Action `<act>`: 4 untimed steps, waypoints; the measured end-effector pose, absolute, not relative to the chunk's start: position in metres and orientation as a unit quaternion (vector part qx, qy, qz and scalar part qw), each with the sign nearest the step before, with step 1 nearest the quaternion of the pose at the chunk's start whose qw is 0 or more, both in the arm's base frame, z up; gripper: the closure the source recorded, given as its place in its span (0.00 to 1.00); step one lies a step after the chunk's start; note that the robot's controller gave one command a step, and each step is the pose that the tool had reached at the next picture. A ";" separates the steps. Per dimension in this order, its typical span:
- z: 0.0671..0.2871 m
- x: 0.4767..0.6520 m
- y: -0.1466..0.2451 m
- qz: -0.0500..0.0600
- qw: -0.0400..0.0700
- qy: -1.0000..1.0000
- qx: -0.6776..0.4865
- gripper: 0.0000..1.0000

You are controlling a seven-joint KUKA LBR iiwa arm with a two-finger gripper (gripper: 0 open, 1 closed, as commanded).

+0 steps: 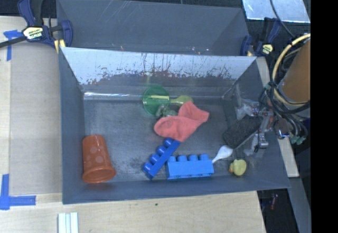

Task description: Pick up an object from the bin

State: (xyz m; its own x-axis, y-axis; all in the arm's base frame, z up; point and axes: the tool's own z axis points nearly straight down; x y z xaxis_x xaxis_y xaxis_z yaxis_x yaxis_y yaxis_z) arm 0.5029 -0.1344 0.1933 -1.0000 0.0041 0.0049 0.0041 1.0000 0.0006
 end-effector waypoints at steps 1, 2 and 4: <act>0.198 0.505 -0.134 0.001 -0.002 -1.000 0.000 0.00; 0.147 0.498 -0.129 0.000 0.000 -1.000 0.008 0.00; 0.110 0.527 -0.119 0.001 -0.006 -0.998 -0.059 0.00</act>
Offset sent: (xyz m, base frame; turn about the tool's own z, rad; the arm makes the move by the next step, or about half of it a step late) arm -0.0045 0.0058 -0.0438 -0.0237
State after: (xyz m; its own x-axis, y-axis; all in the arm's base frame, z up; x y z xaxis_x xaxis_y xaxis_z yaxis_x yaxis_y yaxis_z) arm 0.5267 -0.1186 0.1101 -0.9929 0.1186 -0.0112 0.1186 0.9929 -0.0014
